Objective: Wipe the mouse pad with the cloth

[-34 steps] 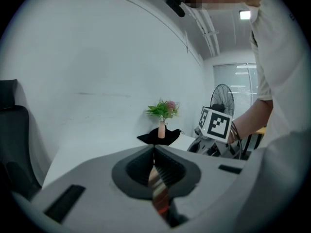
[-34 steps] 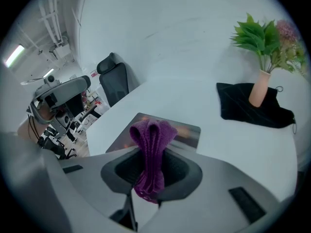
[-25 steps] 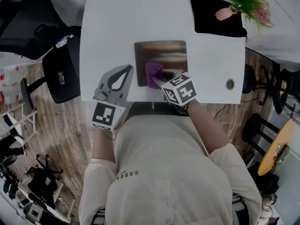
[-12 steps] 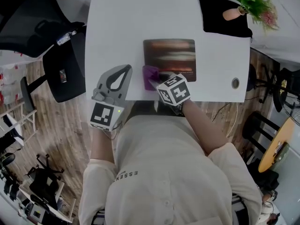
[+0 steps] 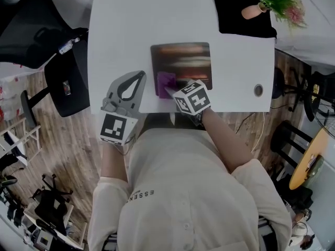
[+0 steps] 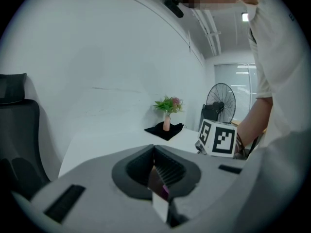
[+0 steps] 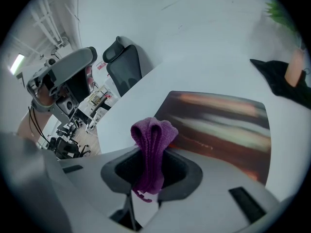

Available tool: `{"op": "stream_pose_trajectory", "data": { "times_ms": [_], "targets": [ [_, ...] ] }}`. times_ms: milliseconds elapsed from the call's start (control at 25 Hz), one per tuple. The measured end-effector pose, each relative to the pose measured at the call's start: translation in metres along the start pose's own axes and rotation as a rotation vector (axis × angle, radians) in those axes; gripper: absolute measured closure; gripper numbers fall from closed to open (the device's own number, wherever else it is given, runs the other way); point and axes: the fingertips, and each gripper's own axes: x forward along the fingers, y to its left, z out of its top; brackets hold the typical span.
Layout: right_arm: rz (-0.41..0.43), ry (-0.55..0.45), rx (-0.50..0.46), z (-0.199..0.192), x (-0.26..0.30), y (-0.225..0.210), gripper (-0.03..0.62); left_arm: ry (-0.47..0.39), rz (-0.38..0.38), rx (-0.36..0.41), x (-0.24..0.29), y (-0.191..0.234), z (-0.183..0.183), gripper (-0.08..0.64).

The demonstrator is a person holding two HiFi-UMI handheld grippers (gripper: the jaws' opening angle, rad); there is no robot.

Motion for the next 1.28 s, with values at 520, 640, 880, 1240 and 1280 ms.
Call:
{"op": "stream_pose_trajectory", "data": {
  "times_ms": [520,640,880,1240,1280],
  "targets": [
    [-0.016,-0.016,0.032,-0.02,-0.034,-0.05,0.489,0.018,-0.025,0.027,0.038,-0.043,0.01,0.557],
    [-0.028,-0.017,0.037,-0.025,-0.043,-0.064,0.489,0.024,-0.023,0.018,0.046,-0.052,0.011,0.558],
    [-0.048,-0.027,0.06,-0.038,-0.062,-0.089,0.489,0.016,-0.049,0.062,0.061,-0.075,0.013,0.558],
    [-0.086,-0.039,0.089,-0.057,-0.09,-0.127,0.489,0.018,-0.043,0.049,0.075,-0.101,0.017,0.558],
    [-0.091,-0.04,0.094,-0.06,-0.094,-0.131,0.489,0.015,-0.043,0.054,0.077,-0.103,0.018,0.558]
  ]
}}
